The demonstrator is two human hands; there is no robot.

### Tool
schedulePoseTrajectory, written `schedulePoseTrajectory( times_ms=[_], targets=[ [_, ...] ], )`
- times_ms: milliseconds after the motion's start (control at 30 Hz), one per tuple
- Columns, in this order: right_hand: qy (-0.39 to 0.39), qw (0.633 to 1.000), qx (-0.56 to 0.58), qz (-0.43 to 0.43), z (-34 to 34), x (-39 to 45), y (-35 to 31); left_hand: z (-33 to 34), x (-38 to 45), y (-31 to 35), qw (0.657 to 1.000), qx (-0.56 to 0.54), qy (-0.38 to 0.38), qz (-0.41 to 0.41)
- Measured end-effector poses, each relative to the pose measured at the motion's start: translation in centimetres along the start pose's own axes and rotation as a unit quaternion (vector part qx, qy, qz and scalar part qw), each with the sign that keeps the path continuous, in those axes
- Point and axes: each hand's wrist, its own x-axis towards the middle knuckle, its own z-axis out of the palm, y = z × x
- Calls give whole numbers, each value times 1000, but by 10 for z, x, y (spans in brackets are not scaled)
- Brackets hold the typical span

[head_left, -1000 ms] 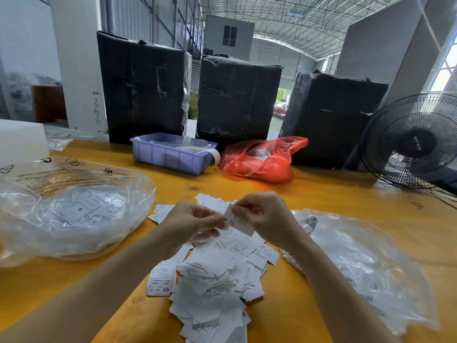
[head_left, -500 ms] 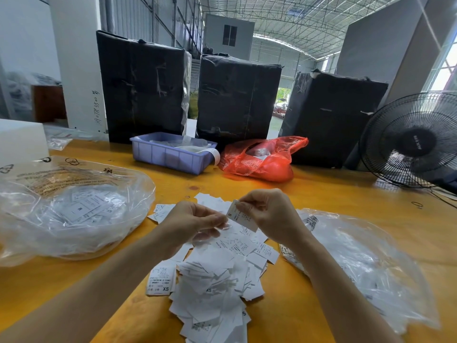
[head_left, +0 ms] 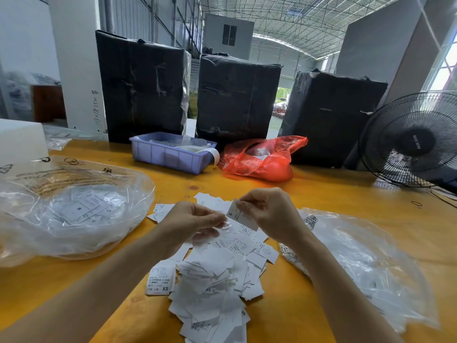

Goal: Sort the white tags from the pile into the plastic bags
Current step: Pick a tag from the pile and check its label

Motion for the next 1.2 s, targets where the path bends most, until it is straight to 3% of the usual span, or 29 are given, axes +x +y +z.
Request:
schedulePoseTrajectory(
  times_ms=[1200],
  targets=[
    [12, 998, -48, -28, 3, -1, -1, 0, -1, 0, 999, 22, -28, 0]
  ],
)
